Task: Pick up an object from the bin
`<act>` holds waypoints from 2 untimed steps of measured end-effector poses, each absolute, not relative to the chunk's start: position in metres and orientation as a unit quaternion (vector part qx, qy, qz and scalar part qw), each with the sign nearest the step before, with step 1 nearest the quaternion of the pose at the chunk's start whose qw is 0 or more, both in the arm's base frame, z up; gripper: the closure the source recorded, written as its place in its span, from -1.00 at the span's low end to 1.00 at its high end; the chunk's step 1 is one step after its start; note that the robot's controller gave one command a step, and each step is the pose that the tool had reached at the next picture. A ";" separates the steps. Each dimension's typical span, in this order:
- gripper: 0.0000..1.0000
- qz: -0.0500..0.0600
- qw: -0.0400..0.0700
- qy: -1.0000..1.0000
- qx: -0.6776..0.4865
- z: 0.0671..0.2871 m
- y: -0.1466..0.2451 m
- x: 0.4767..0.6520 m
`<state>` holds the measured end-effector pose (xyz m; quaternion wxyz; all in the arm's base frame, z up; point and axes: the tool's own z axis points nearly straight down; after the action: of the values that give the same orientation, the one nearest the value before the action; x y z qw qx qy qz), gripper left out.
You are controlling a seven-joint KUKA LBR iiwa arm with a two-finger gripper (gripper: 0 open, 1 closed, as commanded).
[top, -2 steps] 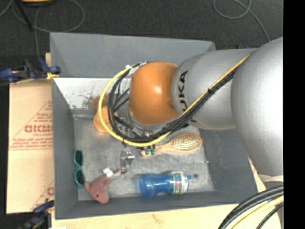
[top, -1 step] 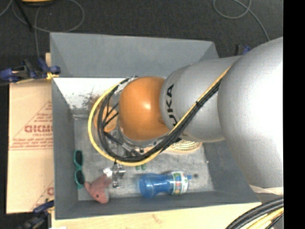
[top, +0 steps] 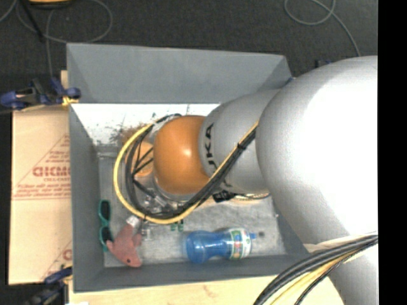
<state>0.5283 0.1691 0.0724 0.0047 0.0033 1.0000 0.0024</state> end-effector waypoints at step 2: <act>1.00 0.002 0.002 1.000 0.010 0.077 0.168 0.532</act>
Offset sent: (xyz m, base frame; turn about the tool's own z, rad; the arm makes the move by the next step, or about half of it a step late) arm 0.0072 -0.0020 0.0097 0.0309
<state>0.5317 0.1683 0.0770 0.0018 0.0104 0.9999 0.0018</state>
